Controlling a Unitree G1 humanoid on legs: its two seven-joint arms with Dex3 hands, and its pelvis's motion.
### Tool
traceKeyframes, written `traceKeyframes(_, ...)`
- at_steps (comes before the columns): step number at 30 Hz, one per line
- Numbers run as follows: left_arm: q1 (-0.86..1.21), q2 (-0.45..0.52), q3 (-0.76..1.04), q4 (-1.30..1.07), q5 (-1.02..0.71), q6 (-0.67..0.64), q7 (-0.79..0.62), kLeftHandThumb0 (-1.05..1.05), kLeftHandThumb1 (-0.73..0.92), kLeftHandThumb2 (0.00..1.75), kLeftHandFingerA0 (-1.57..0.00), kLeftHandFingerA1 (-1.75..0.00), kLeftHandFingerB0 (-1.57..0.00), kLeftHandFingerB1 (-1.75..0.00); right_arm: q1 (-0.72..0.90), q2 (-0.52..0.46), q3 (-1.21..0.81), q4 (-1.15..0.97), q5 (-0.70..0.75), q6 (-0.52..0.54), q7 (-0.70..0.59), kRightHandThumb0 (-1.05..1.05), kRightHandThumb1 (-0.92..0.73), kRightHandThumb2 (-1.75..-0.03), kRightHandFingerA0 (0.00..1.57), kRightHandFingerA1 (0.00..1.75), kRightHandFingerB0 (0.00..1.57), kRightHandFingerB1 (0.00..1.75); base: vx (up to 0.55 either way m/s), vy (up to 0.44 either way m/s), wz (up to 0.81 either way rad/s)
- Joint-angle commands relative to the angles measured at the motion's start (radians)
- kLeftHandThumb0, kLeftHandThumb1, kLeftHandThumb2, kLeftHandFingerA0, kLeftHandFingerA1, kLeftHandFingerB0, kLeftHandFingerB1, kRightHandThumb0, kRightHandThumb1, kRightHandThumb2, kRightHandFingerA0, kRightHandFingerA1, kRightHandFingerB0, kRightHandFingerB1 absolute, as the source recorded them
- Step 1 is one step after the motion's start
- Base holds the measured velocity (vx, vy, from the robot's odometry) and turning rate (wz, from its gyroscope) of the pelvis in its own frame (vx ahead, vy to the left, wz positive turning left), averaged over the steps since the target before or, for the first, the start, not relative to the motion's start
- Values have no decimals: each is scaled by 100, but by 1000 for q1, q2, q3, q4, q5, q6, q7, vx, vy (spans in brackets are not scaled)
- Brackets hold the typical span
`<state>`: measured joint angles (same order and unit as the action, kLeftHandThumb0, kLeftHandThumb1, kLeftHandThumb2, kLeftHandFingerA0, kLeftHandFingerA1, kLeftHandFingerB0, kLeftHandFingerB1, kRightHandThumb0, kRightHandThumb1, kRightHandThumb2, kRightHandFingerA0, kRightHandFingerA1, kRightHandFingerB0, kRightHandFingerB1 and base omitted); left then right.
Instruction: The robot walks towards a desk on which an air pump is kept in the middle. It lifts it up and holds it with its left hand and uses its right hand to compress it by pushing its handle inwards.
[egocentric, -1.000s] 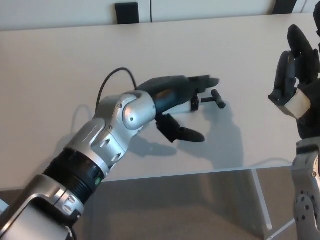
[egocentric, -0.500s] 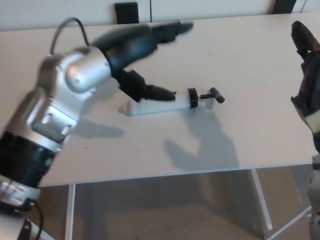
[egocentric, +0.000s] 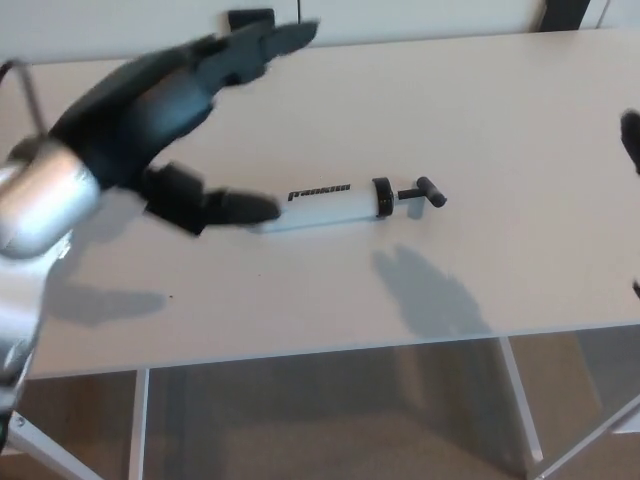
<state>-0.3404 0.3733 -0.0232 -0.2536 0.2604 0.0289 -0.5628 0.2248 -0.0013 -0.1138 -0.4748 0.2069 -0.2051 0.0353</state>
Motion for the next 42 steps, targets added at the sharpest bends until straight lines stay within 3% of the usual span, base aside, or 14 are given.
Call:
traceKeyframes(1,906,-115,871,-477,-964,-211,-255,-38,47,69,-3,-18,-5,-23,525,-114,-334,-252,355,-337,334,-80,-88,-67,22,33,15,27,0,0,0)
traceKeyframes(5,996,-113,1022,-330,-1094,-115,-370,-30,50,57,-3,-22,-9,-26,557,-112,-441,-187,437,-342,357,-80,-86,-67,22,31,15,27,0,0,0)
traceKeyframes(6,997,-69,1092,-233,-1149,-34,-486,-22,41,90,-2,-51,0,-46,575,-110,-475,-163,460,-341,367,-82,-88,-67,23,31,16,26,0,0,0)
traceKeyframes(7,998,-36,1138,-167,-1188,19,-566,-22,41,90,-2,-51,0,-46,589,-108,-497,-147,474,-341,375,-82,-88,-67,23,31,16,26,0,0,0)
traceKeyframes(8,997,-2,1176,-107,-1214,61,-637,-39,38,61,-7,-36,-22,-37,602,-105,-513,-130,483,-351,387,-81,-88,-68,24,31,15,26,0,0,0)
traceKeyframes(12,1010,105,1259,79,-1273,243,-849,-41,38,60,-17,-38,-33,-37,645,-89,-532,-85,530,-374,452,-80,-87,-67,24,32,14,27,0,0,0)
traceKeyframes(27,1248,224,927,433,-1221,33,-1052,-44,42,69,-38,-53,-48,-48,733,-61,-521,274,462,-321,581,-82,-88,-67,26,35,17,28,0,0,0)
traceKeyframes(32,1146,261,847,737,-1038,-6,-1052,-45,46,54,-43,-48,-51,-38,692,-87,-536,420,546,-37,600,-81,-69,-97,16,45,11,40,0,0,0)
traceKeyframes(33,1121,265,840,799,-995,-3,-1052,-44,45,54,-51,-49,-55,-40,675,-99,-550,459,593,63,598,-82,-82,-66,24,32,17,27,0,0,0)
traceKeyframes(37,1054,283,831,960,-906,48,-1052,-40,42,52,-50,-51,-60,-41,619,-129,-595,559,696,253,582,-82,-86,-66,26,34,17,27,0,0,0)
traceKeyframes(38,1004,283,838,1054,-840,78,-1052,-34,46,53,-48,-48,-58,-40,576,-148,-629,636,742,326,576,-38,-43,-105,1,49,0,48,0,0,0)
traceKeyframes(40,950,285,841,1162,-772,100,-1052,-34,46,53,-48,-48,-58,-40,529,-170,-667,727,790,403,575,-38,-43,-105,1,49,0,48,0,0,0)
traceKeyframes(41,931,271,842,1192,-757,115,-1026,-37,49,55,-46,-49,-44,-36,493,-190,-690,798,808,439,590,-89,-78,-74,15,37,8,22,0,0,0)
traceKeyframes(42,923,261,841,1205,-756,122,-1009,-37,49,55,-46,-49,-44,-36,472,-203,-703,841,814,458,603,-89,-78,-74,15,37,8,22,0,0,0)
